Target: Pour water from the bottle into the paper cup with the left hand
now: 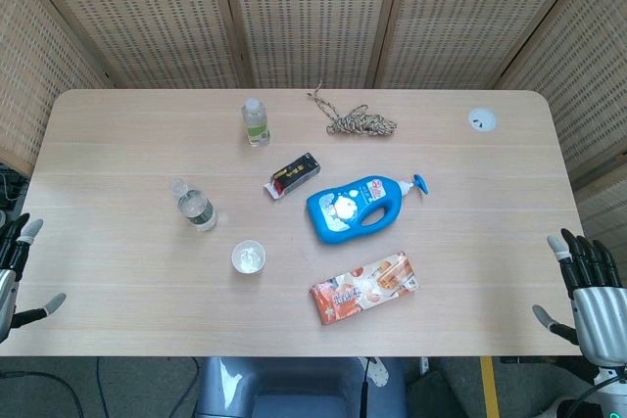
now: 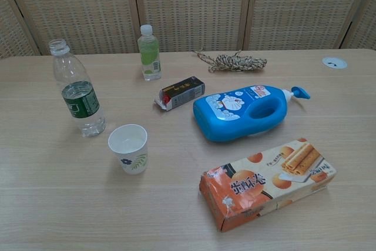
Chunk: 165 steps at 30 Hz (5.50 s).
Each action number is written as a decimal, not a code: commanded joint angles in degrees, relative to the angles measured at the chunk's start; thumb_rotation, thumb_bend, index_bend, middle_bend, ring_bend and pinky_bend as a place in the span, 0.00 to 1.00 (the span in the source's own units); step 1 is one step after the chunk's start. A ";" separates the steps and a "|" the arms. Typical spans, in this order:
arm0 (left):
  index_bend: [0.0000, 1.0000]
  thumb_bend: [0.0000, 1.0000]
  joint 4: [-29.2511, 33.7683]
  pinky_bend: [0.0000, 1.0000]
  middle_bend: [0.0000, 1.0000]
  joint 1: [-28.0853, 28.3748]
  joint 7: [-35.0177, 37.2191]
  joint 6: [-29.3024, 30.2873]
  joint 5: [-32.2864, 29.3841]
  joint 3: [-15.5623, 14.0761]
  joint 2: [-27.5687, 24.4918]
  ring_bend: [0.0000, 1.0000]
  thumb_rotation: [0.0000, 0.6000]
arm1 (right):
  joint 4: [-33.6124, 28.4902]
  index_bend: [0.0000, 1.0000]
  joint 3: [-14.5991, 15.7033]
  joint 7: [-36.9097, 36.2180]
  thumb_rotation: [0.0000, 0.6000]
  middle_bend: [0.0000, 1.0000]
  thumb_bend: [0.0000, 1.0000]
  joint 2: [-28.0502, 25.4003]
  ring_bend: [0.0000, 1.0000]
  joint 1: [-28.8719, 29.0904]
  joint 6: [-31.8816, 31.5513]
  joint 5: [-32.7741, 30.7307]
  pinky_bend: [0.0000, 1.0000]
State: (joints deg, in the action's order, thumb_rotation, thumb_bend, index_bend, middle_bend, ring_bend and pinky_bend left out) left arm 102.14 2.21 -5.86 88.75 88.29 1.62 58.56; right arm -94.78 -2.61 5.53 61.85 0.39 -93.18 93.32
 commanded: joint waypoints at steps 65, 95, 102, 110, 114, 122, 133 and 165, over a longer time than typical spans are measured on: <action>0.00 0.00 -64.81 0.00 0.00 36.59 75.55 -39.72 -5.03 6.47 45.79 0.00 1.00 | 1.49 0.00 -2.37 -2.38 1.00 0.00 0.00 -0.32 0.00 2.38 6.29 -7.78 0.00; 0.66 0.58 -60.30 0.38 0.53 37.56 77.24 -35.17 -2.10 4.57 38.43 0.35 1.00 | 2.15 0.00 -1.85 -3.74 1.00 0.00 0.00 -0.28 0.00 2.40 5.48 -6.28 0.00; 0.66 0.58 -49.07 0.38 0.53 38.15 65.05 -34.37 -0.52 3.51 27.13 0.35 1.00 | 1.69 0.00 -1.71 -3.82 1.00 0.00 0.00 -0.52 0.00 2.12 4.73 -5.70 0.00; 0.66 0.58 -41.72 0.38 0.53 39.00 46.99 -37.78 0.15 1.18 19.22 0.35 1.00 | 1.41 0.00 -1.47 -3.51 1.00 0.00 0.00 -0.60 0.00 1.85 4.03 -5.00 0.00; 0.66 0.58 -39.17 0.38 0.53 38.99 39.49 -39.43 -0.35 0.12 18.02 0.35 1.00 | 1.19 0.00 -1.43 -3.48 1.00 0.00 0.00 -0.70 0.00 1.56 3.37 -4.67 0.00; 0.66 0.57 -38.10 0.38 0.53 38.98 32.34 -40.60 -0.92 -0.99 19.72 0.35 1.00 | 1.22 0.00 -1.44 -3.40 1.00 0.00 0.00 -0.76 0.00 1.26 2.75 -4.51 0.00; 0.66 0.58 -37.67 0.38 0.53 40.55 24.85 -43.88 -1.22 -2.03 20.49 0.35 1.00 | 1.38 0.00 -1.71 -4.22 1.00 0.00 0.00 -1.00 0.00 0.88 2.41 -5.21 0.00; 0.67 0.58 -32.69 0.36 0.53 43.80 2.14 -50.89 -8.76 -1.23 21.94 0.35 1.00 | 1.52 0.00 -1.92 -6.13 1.00 0.00 0.00 -1.68 0.00 0.52 2.21 -5.45 0.00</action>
State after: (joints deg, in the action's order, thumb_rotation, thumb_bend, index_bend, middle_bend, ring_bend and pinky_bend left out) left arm 68.54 45.63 -1.73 38.39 80.77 0.03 81.03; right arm -93.26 -4.51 -0.56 60.19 0.90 -90.98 87.90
